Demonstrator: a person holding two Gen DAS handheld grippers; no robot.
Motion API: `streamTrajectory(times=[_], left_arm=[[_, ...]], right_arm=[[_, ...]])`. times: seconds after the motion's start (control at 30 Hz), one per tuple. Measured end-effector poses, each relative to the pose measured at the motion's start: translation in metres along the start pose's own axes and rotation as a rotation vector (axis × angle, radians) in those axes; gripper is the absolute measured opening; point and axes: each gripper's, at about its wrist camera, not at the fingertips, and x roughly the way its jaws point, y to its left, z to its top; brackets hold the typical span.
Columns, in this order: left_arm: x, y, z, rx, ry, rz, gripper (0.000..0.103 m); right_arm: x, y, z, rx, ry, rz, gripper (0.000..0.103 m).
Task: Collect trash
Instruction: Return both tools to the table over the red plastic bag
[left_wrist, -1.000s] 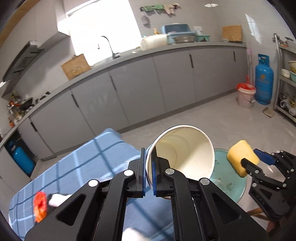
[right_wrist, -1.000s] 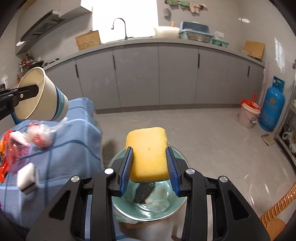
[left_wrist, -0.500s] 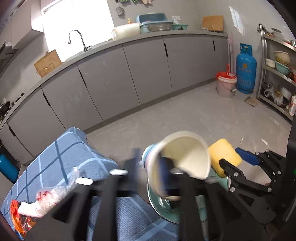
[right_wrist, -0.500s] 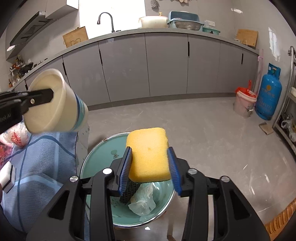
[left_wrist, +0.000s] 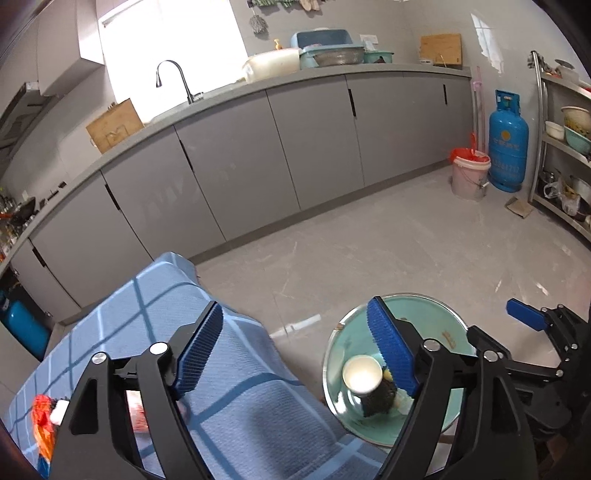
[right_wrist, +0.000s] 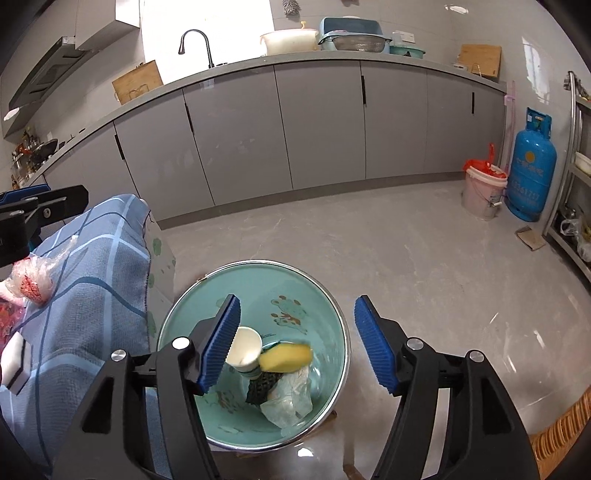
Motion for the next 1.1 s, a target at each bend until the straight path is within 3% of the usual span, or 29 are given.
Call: streamTrajectory(times=[0.23,0.63,0.83,1.1], left_arm=[[-0.025,0.035,-0.007,-0.043,-0.005,0.078,0.087],[-0.078,0.118,-0.04,-0.13,-0.009,0.253,0.088],[-0.105,0.171,-0.066,-0.194,0.018,0.36,0.089],[-0.138,0.213,-0.118,-0.254,0.075,0.463,0.089]], right_arm=[[-0.018,0.022,0.0,-0.018,-0.01,0.023,0.069],[-0.049,0.095,-0.007,-0.109,-0.019,0.152,0.07],[-0.065,0.13,-0.016,-0.155,-0.022,0.204,0.071],[-0.086,0.173,-0.029,-0.219,-0.023,0.278,0.075]])
